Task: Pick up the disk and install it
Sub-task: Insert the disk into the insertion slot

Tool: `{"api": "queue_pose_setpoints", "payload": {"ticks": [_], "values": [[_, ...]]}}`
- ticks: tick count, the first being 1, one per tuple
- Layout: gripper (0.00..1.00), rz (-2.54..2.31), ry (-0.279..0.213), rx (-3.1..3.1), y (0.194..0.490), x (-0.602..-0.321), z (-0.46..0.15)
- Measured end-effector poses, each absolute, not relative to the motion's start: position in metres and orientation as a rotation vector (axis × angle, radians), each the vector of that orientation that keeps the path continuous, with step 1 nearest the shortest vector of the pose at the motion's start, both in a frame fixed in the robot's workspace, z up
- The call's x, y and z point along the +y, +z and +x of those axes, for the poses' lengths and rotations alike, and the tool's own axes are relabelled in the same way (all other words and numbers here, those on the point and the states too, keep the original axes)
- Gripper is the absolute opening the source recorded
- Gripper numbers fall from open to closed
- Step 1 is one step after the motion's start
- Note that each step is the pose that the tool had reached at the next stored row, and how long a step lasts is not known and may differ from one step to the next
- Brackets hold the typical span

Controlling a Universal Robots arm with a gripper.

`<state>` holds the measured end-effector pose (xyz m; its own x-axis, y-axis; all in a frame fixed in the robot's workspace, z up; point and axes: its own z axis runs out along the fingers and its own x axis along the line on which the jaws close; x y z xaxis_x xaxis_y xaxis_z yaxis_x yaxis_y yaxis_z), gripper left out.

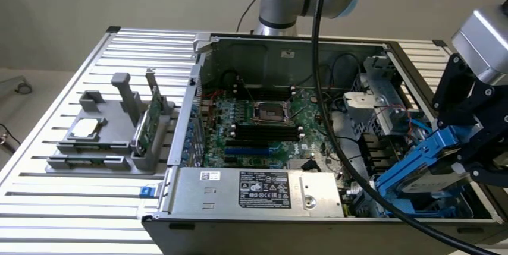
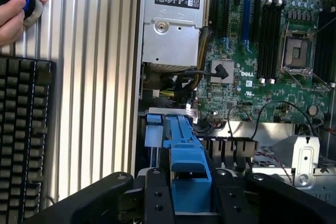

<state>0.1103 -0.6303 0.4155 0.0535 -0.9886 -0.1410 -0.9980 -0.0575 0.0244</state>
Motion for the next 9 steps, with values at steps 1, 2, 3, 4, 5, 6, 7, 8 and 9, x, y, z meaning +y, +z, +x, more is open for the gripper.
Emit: {"api": "queue_pose_setpoints", "payload": {"ticks": [1, 2, 3, 4, 5, 6, 7, 8, 9], "values": [[0.33, -2.220, 0.185, 2.100, 0.414, -0.631, 0.110], [0.33, -2.219, 0.187, 2.099, 0.413, -0.631, 0.110], [0.33, -2.218, 0.188, 2.098, 0.411, -0.631, 0.110], [0.33, -2.217, 0.190, 2.097, 0.410, -0.632, 0.110], [0.33, -2.217, 0.191, 2.096, 0.409, -0.632, 0.110], [0.33, -2.216, 0.192, 2.095, 0.407, -0.632, 0.110], [0.33, -2.215, 0.194, 2.095, 0.406, -0.633, 0.110], [0.33, -2.214, 0.195, 2.094, 0.404, -0.633, 0.110], [0.33, -2.214, 0.196, 2.093, 0.403, -0.633, 0.110]]}}
